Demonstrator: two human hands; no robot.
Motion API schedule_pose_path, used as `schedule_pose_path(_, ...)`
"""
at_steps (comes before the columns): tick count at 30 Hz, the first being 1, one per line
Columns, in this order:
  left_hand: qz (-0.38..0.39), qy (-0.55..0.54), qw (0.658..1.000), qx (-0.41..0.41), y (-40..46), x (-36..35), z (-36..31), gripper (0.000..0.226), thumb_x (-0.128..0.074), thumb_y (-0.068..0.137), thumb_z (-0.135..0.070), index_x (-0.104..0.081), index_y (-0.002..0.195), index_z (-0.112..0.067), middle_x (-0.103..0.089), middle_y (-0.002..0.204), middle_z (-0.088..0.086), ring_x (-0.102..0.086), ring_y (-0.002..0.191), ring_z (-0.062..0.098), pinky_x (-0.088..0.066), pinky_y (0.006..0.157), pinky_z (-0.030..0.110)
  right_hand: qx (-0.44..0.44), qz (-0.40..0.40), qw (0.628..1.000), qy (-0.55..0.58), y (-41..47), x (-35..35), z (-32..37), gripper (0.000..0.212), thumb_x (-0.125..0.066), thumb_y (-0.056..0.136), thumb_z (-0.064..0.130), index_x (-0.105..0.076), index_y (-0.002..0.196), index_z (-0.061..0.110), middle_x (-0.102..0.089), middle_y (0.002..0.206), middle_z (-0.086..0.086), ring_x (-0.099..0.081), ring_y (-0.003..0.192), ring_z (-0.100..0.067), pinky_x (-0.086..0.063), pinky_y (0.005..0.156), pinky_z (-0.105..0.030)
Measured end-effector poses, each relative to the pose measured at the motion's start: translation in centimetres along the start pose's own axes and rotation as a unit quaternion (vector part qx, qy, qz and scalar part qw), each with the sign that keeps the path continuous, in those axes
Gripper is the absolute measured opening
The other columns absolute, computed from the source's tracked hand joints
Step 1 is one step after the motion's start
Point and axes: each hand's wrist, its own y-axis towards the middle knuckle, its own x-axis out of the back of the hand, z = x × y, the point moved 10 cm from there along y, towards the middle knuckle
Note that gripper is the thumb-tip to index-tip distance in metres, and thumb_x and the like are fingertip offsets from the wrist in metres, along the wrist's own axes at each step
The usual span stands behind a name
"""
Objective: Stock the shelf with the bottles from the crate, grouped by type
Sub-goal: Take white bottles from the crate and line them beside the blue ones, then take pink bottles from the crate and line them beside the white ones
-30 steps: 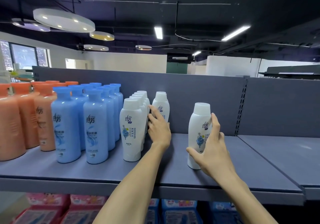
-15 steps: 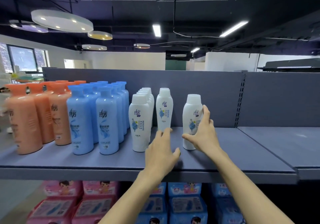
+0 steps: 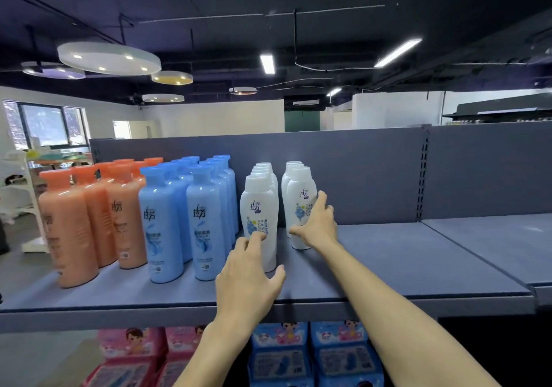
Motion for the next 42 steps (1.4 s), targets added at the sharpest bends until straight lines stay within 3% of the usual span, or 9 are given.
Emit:
schedule_pose_path(6,0.01,-0.009,1.0,0.002,0.0,-0.4,0.5,0.054,-0.059,0.081,-0.048,-0.039,0.13,-0.036,-0.049,0.121,-0.015,-0.056,0.105,0.012,-0.04,0.07,0.026,-0.004,-0.004,1.0,-0.01,0.5,-0.6,0.5,0.093,-0.086,0.069,0.02,-0.025,0.138,0.016,-0.042,0.128,-0.015,-0.052,0.113,-0.043,-0.046,0.092,-0.043)
schedule_pose_path(13,0.026,-0.014,0.999,0.011,0.7,-1.2,-0.7,0.051,-0.059,0.082,-0.045,-0.042,0.128,-0.031,-0.05,0.121,-0.009,-0.055,0.108,0.017,-0.046,0.074,0.033,0.003,-0.017,1.0,-0.018,-0.1,-0.4,0.9,0.079,-0.085,0.071,0.019,-0.03,0.127,0.012,-0.043,0.125,-0.015,-0.054,0.11,-0.043,-0.047,0.083,-0.041)
schedule_pose_path(18,0.027,-0.012,0.999,-0.012,-0.4,-0.6,-1.3,0.049,-0.059,0.083,-0.045,-0.041,0.127,-0.032,-0.049,0.123,-0.014,-0.056,0.104,0.013,-0.038,0.069,0.026,0.001,0.018,1.0,-0.021,-2.1,0.2,1.2,0.095,-0.082,0.079,0.025,-0.016,0.145,0.004,-0.04,0.134,-0.02,-0.052,0.118,-0.041,-0.048,0.096,-0.044)
schedule_pose_path(24,0.007,-0.034,0.999,-0.03,-2.9,1.1,-0.4,0.051,-0.062,0.082,-0.047,-0.042,0.127,-0.035,-0.053,0.115,-0.015,-0.058,0.103,0.009,-0.048,0.072,0.028,0.101,0.031,0.994,-0.002,-8.8,3.0,1.7,0.065,-0.078,0.078,0.034,-0.04,0.129,0.021,-0.057,0.118,-0.004,-0.058,0.109,-0.026,-0.052,0.089,-0.044)
schedule_pose_path(29,0.016,-0.03,0.998,-0.046,-3.4,1.6,-1.7,0.052,-0.063,0.085,-0.043,-0.043,0.131,-0.03,-0.053,0.118,-0.011,-0.057,0.107,0.013,-0.052,0.08,0.037,0.133,0.023,0.991,-0.003,-12.0,4.7,2.9,0.064,-0.075,0.084,0.028,-0.041,0.137,0.018,-0.056,0.125,-0.002,-0.056,0.115,-0.021,-0.051,0.094,-0.042)
schedule_pose_path(32,0.013,-0.081,0.993,-0.084,-6.0,1.7,-1.3,0.048,-0.064,0.084,-0.041,-0.047,0.128,-0.031,-0.054,0.113,-0.017,-0.057,0.105,0.005,-0.052,0.081,0.029,0.168,0.034,0.984,0.055,-16.6,4.9,2.1,0.059,-0.075,0.084,0.028,-0.046,0.135,0.026,-0.057,0.115,0.006,-0.06,0.104,-0.007,-0.057,0.084,-0.032)
schedule_pose_path(36,0.067,-0.141,0.985,-0.069,-13.6,-2.2,2.5,0.046,-0.061,0.082,-0.045,-0.048,0.126,-0.038,-0.053,0.107,-0.024,-0.056,0.101,-0.002,-0.049,0.08,0.017,0.165,0.109,0.976,0.096,-24.3,1.6,-3.8,0.049,-0.075,0.082,0.034,-0.052,0.125,0.041,-0.058,0.106,0.021,-0.063,0.097,0.0,-0.053,0.063,-0.01)
schedule_pose_path(38,0.136,-0.149,0.98,-0.005,-18.4,-7.0,5.9,0.049,-0.063,0.082,-0.042,-0.046,0.128,-0.037,-0.054,0.105,-0.023,-0.056,0.098,-0.001,-0.048,0.079,0.018,0.111,0.161,0.979,0.061,-26.7,-2.1,-9.4,0.048,-0.076,0.082,0.035,-0.051,0.123,0.04,-0.057,0.106,0.02,-0.062,0.097,0.001,-0.054,0.063,-0.012)
schedule_pose_path(42,0.303,-0.096,0.939,0.136,-30.4,-18.9,14.0,0.051,-0.068,0.084,-0.033,-0.047,0.13,-0.026,-0.055,0.105,-0.013,-0.056,0.097,0.006,-0.049,0.082,0.031,-0.037,0.285,0.957,-0.049,-32.3,-12.0,-24.2,0.053,-0.076,0.081,0.036,-0.051,0.127,0.03,-0.056,0.106,0.011,-0.06,0.088,0.002,-0.056,0.078,-0.025)
